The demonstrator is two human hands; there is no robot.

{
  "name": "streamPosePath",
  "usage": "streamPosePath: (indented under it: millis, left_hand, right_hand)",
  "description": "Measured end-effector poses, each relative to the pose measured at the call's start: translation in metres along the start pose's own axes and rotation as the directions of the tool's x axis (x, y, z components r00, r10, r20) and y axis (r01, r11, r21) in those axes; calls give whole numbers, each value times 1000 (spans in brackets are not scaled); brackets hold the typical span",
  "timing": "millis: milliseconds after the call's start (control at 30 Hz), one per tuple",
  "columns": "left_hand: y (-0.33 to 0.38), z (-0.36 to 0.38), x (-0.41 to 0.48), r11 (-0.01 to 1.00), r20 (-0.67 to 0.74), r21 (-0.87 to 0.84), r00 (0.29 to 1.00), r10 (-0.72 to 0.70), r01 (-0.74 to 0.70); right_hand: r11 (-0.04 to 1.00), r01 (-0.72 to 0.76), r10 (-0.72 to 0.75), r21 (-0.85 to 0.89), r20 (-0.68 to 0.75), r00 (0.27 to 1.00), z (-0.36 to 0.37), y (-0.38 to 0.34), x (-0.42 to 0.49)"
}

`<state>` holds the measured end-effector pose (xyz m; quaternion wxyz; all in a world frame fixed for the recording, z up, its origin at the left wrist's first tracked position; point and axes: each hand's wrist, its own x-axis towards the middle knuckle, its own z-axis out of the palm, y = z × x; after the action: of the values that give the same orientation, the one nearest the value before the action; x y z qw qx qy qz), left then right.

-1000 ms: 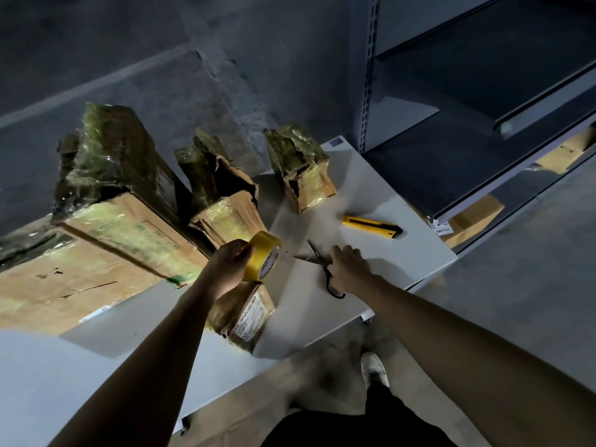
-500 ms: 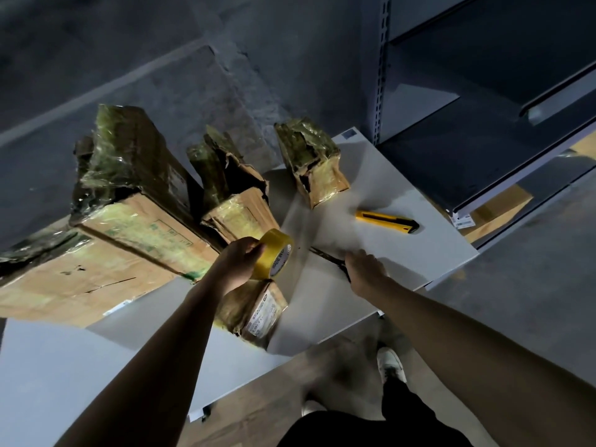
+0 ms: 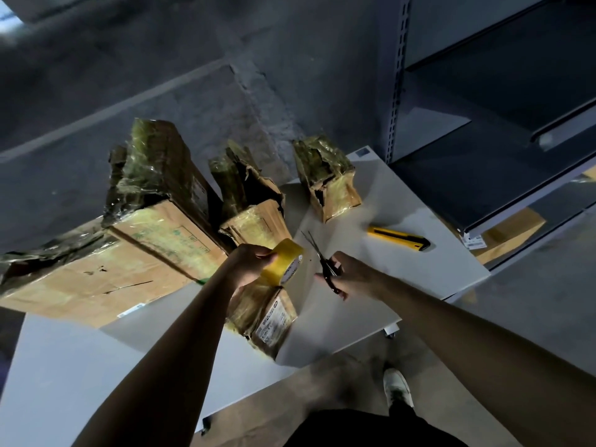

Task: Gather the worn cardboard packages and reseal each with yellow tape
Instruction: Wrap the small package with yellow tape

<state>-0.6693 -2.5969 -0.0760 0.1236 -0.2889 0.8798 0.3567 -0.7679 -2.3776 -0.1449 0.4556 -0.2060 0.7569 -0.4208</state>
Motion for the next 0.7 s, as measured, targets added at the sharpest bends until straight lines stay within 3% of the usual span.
streamPosePath:
  millis: [100, 233, 400, 700]
  left_hand:
    - [-4, -3, -2, 998, 14, -50, 999, -30, 30]
    - [-11, -7, -4, 989, 8, -139, 999, -41, 42]
    - [-15, -9, -10, 972, -24, -227, 998, -61, 54]
    - [-19, -8, -14, 912, -53, -399, 991, -126, 94]
  right_hand:
    - [978, 114, -118, 174, 14, 993, 1, -15, -6]
    - [970, 155, -187, 186, 171, 967, -3, -32, -15]
    - [988, 66, -111, 143, 335, 936, -8, -35, -21]
    - [1000, -6, 4, 4, 426, 905, -28, -33, -26]
